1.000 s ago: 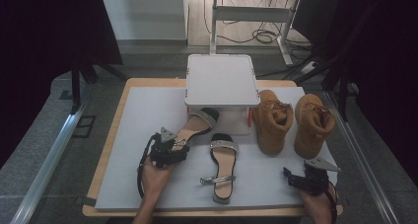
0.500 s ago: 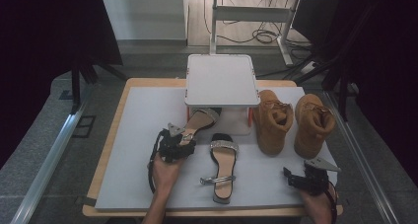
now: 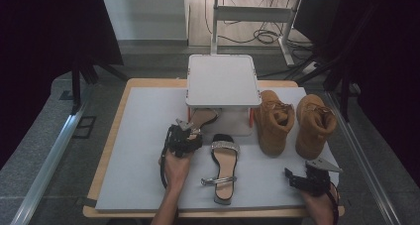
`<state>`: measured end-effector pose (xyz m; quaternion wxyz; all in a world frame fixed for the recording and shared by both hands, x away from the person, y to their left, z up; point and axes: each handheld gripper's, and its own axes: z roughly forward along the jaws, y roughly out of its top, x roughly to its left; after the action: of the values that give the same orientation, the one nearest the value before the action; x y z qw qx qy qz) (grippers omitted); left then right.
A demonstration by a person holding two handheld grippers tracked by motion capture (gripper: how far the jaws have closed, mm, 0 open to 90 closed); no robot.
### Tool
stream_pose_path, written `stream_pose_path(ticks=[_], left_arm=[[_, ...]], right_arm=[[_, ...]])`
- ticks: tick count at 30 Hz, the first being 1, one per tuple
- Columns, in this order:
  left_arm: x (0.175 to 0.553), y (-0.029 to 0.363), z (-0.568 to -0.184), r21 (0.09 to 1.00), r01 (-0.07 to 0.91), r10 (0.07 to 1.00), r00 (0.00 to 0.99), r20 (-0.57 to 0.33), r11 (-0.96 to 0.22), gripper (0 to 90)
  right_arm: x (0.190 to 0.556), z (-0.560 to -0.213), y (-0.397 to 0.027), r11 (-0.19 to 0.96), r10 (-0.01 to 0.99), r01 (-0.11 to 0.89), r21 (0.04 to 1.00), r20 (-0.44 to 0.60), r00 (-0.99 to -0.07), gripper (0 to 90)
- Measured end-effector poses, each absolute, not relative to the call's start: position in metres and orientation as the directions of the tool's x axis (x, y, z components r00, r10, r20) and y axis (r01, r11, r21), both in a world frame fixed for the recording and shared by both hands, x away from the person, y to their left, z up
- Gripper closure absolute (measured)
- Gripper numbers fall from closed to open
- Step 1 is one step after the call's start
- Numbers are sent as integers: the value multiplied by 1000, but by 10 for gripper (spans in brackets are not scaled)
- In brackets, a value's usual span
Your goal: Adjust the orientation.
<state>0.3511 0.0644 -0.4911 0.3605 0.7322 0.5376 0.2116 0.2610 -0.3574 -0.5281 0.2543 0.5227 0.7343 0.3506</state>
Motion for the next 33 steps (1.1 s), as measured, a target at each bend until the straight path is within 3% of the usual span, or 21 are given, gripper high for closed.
stream_pose_path(ticks=[33], left_arm=[[391,28,-504,736,672,981,184,-58,-82,386]], right_arm=[[261,-528,-357,207,946,589,782,-6,-324,127]])
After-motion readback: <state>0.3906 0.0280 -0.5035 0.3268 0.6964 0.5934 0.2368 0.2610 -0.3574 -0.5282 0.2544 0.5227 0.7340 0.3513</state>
